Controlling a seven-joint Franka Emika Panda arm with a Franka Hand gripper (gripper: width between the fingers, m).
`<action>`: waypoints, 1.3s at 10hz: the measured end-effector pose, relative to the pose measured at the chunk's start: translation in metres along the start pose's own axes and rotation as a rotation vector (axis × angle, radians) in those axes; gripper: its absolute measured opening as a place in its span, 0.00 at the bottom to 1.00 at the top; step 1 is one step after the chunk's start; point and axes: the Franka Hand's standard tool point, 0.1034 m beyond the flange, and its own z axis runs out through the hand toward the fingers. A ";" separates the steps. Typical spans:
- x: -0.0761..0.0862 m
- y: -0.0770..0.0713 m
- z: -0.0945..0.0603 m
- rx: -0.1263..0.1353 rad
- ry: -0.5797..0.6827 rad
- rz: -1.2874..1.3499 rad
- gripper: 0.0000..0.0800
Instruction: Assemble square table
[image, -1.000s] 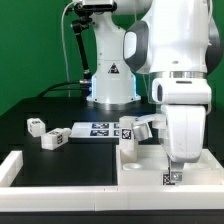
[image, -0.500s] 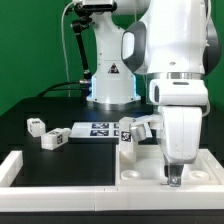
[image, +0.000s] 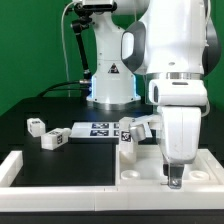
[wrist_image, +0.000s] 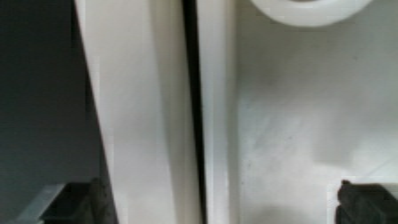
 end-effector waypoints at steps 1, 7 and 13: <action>0.000 0.000 0.000 0.000 0.000 0.000 0.81; -0.068 0.015 -0.085 0.008 -0.061 0.113 0.81; -0.077 -0.036 -0.057 0.015 -0.055 0.405 0.81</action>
Offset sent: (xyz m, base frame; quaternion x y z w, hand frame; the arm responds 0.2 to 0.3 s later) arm -0.0333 -0.0636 0.0786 0.0548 -0.0570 -0.0142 0.9968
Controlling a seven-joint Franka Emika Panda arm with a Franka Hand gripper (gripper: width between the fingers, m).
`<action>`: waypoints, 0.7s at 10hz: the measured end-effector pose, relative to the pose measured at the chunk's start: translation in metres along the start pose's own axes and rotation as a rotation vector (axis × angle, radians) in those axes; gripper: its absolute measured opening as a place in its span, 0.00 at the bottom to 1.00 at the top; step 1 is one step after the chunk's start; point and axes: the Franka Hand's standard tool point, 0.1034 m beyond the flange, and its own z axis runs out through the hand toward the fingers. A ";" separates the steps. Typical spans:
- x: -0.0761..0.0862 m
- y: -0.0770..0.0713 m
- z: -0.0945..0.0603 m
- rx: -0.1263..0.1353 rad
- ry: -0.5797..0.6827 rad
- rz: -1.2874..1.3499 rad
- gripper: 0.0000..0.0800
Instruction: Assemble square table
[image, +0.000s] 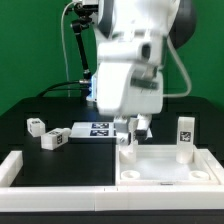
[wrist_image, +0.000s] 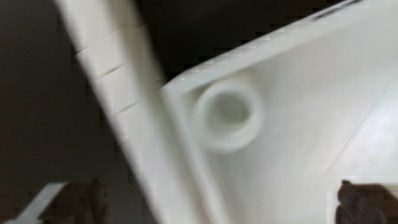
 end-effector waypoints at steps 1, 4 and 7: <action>-0.023 -0.001 -0.011 -0.002 -0.011 0.038 0.81; -0.058 -0.009 -0.021 0.025 -0.042 0.273 0.81; -0.055 -0.011 -0.020 0.033 -0.034 0.510 0.81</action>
Offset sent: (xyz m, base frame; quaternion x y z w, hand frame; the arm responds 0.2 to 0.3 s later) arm 0.0000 0.0000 0.0000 0.0000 0.0000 0.1938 0.9810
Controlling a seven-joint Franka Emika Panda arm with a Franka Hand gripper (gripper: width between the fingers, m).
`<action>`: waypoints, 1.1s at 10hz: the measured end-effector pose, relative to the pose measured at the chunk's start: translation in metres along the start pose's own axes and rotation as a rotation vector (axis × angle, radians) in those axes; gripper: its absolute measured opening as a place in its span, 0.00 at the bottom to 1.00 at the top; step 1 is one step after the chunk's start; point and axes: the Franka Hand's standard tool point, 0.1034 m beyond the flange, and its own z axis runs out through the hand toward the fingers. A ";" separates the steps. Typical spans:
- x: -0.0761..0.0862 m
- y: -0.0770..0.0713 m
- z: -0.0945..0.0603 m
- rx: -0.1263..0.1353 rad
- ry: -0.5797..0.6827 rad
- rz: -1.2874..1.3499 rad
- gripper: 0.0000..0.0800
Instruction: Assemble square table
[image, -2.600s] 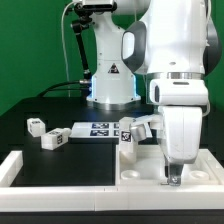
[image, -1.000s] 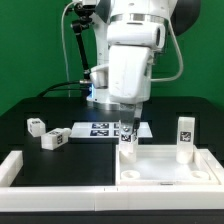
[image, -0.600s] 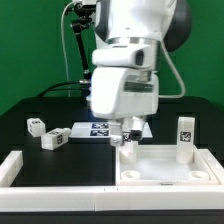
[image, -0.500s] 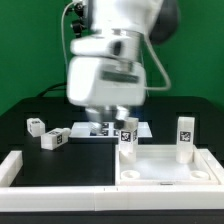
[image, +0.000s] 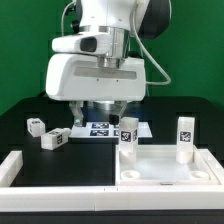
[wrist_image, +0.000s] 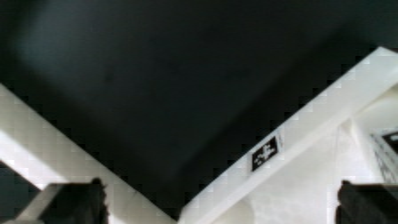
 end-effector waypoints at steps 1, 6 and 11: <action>-0.001 0.001 0.000 0.001 0.001 0.026 0.81; -0.086 0.056 -0.013 0.013 0.009 0.532 0.81; -0.090 0.053 -0.008 0.031 0.005 0.834 0.81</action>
Offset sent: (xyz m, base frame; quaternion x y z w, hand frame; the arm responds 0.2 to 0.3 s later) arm -0.0408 -0.0777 0.0187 0.0276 -0.0049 0.1522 0.9880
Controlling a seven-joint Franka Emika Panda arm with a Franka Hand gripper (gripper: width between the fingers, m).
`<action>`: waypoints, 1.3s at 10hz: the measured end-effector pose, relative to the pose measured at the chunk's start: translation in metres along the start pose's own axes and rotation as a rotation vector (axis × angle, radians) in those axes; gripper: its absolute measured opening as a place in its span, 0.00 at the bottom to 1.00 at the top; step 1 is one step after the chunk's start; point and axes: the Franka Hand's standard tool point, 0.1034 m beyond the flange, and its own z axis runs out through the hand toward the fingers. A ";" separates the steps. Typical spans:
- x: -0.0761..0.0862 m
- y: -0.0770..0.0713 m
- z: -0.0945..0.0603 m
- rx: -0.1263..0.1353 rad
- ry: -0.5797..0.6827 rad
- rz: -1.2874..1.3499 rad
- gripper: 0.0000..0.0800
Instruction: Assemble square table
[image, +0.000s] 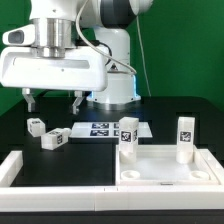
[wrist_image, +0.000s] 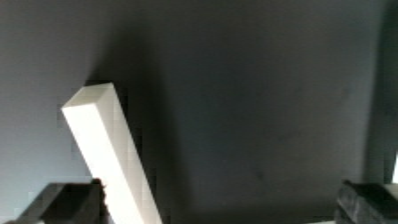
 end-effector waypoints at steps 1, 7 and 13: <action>-0.013 0.021 0.014 0.002 -0.027 0.149 0.81; -0.049 0.052 0.045 0.059 -0.187 0.387 0.81; -0.069 0.050 0.052 0.278 -0.719 0.336 0.81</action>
Offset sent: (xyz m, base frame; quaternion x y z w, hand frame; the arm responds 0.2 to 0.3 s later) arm -0.0230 0.0065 -0.0388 0.0762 -0.0315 0.0748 0.9938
